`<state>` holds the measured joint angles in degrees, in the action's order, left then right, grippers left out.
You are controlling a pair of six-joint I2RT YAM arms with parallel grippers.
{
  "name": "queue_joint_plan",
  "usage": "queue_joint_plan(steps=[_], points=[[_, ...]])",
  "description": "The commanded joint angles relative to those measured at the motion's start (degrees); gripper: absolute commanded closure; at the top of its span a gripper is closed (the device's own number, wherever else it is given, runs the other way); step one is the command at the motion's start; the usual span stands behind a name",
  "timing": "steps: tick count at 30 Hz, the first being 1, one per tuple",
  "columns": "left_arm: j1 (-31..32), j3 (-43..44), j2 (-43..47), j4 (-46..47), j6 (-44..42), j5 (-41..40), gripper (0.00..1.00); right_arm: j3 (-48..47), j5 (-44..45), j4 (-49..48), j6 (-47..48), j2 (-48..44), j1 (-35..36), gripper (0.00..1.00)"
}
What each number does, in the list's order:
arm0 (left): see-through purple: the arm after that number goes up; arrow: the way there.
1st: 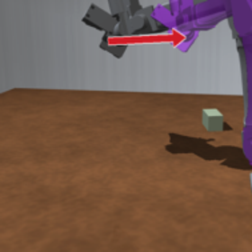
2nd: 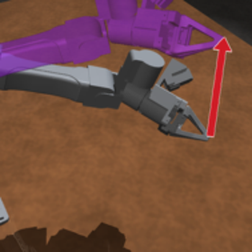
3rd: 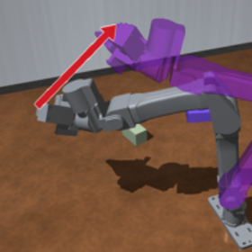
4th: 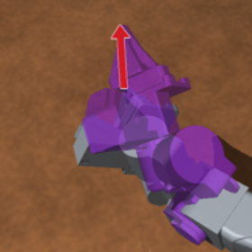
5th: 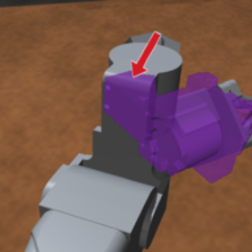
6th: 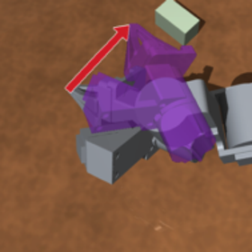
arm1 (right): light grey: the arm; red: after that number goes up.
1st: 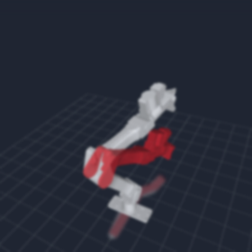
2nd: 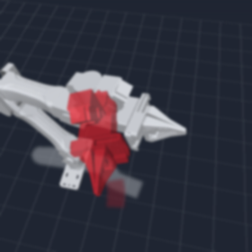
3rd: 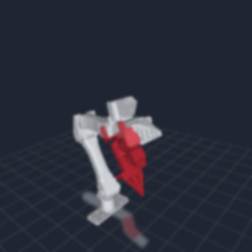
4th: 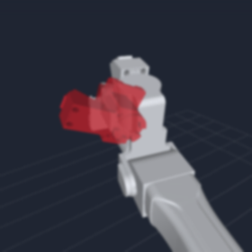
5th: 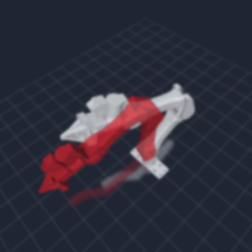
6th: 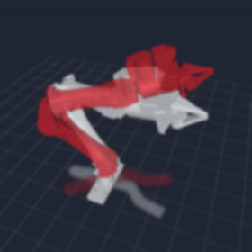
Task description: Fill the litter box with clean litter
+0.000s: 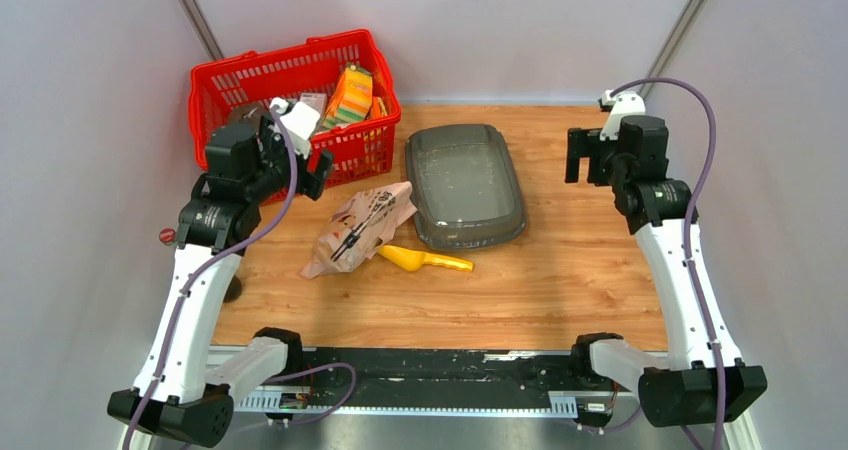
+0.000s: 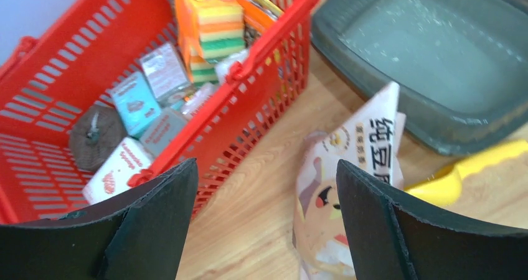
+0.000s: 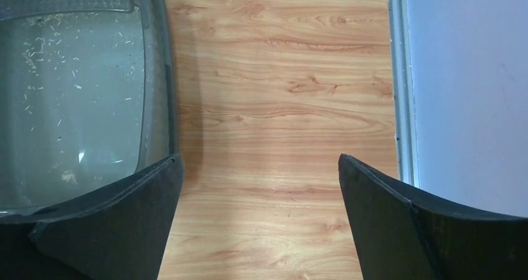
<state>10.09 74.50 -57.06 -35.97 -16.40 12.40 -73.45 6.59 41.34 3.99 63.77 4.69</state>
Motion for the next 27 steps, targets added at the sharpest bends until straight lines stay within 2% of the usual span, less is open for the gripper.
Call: queue_joint_plan(steps=[1, 4, 5, 6, 7, 8, 9, 12, 16, 19, 20, 23, 27], points=[[-0.2, -2.0, 1.9, -9.0, -5.1, 7.4, 0.11, -1.4, -5.4, -0.7, 3.7, -0.5, 0.3, 0.0], [0.2, -3.6, 2.8, -17.1, -9.1, 8.0, 0.12, -2.9, -24.6, 7.2, 19.1, -1.1, 0.3, 0.0], [0.5, -3.9, 2.4, -18.9, -11.4, 6.3, 0.16, -2.9, -35.4, 12.5, 27.0, -1.4, 0.3, 0.0], [1.2, -4.4, 2.1, -20.8, -11.2, 3.0, 0.18, -2.3, -37.7, 13.1, 27.6, -1.5, 1.5, 0.0], [1.3, -5.1, 1.6, -21.9, -10.4, -4.1, 0.18, -1.3, -37.7, 13.1, 27.0, -1.5, 3.1, 0.0], [1.2, -5.1, 0.5, -23.5, -10.7, -5.7, 0.18, -1.1, -36.1, 14.0, 26.7, -0.7, 5.0, 0.0], [1.2, -5.1, -0.1, -27.2, -11.4, -6.1, 0.2, -0.9, -35.6, 14.9, 27.4, 0.0, 8.9, 0.0], [1.2, -6.2, -0.1, -31.1, -12.0, -5.3, 0.21, 1.5, -33.1, 14.1, 29.0, 1.1, 14.4, 0.0], [1.3, -9.5, 0.3, -32.5, -12.2, -3.4, 0.27, 3.9, -28.2, 9.7, 27.8, 4.4, 16.9, 0.05], [1.3, -13.1, 0.6, -31.7, -14.7, -2.6, 0.33, 3.2, -25.1, 6.7, 22.9, 9.5, 16.8, 0.17], [1.3, -14.2, 1.0, -31.0, -15.0, -3.1, 0.34, 3.2, -24.6, 5.3, 21.9, 11.4, 16.8, 0.26], [1.3, -17.1, 0.9, -29.5, -16.9, -4.1, 0.37, 3.8, -25.3, 2.0, 18.3, 12.9, 16.8, 0.35], [1.3, -17.2, 0.6, -32.0, -18.6, -3.4, 0.38, 1.1, -29.6, 3.7, 16.7, 15.0, 17.2, 0.39]])
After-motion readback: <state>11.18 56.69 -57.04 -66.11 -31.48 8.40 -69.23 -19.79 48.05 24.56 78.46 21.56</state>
